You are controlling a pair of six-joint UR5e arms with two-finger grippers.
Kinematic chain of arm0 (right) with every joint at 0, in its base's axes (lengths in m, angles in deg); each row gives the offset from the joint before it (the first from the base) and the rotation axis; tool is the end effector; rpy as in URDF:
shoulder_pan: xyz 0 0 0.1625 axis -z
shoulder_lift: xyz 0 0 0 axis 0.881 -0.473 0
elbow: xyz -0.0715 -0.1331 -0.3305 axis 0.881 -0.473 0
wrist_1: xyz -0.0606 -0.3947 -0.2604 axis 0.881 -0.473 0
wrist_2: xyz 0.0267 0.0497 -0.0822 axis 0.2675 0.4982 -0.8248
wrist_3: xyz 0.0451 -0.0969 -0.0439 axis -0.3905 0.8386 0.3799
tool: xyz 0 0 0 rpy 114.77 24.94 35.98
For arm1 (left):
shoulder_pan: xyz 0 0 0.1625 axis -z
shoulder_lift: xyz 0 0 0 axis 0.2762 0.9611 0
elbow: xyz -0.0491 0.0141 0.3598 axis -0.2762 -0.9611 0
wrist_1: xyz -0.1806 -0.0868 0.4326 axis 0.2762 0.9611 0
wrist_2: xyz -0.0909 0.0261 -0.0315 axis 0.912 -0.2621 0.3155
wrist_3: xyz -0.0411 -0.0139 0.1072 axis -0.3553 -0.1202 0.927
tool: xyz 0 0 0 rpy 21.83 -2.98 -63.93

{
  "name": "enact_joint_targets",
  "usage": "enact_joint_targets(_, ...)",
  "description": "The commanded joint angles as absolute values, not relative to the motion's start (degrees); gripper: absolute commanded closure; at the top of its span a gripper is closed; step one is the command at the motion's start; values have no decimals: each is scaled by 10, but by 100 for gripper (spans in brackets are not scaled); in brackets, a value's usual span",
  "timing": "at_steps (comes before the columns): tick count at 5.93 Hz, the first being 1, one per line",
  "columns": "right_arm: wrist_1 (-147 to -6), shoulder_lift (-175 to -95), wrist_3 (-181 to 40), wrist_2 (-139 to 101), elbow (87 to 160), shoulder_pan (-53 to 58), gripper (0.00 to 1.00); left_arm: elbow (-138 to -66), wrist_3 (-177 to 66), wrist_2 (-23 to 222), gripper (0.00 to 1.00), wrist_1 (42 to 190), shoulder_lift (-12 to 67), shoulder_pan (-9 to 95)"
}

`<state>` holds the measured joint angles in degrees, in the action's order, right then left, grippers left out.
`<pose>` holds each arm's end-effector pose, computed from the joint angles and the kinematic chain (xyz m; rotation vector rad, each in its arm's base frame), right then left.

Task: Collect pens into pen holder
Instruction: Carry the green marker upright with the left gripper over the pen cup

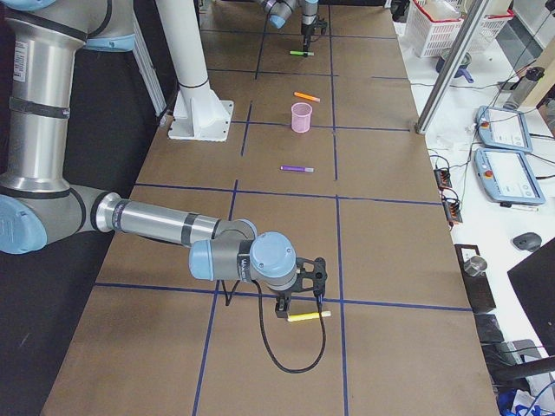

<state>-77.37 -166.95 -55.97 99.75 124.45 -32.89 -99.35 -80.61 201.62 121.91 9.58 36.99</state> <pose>0.0816 -0.4809 0.6439 0.0958 -0.9045 0.0708 0.3077 -0.5230 0.5545 0.0716 0.7927 0.1189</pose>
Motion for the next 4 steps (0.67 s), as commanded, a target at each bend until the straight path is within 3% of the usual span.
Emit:
enact_joint_targets(1, -774, -1670, -560, 997, 1244, -329, 0, -1005, -806, 2018, 100, 1219, 95, 372)
enact_joint_targets(3, -773, -1670, -560, 998, 1246, -329, 0, -1071, -801, 2015, 100, 1221, 100, 378)
enact_joint_targets(4, -774, -1670, -561, 998, 1246, -329, 0, -1085, -786, 1992, 100, 1225, 138, 379)
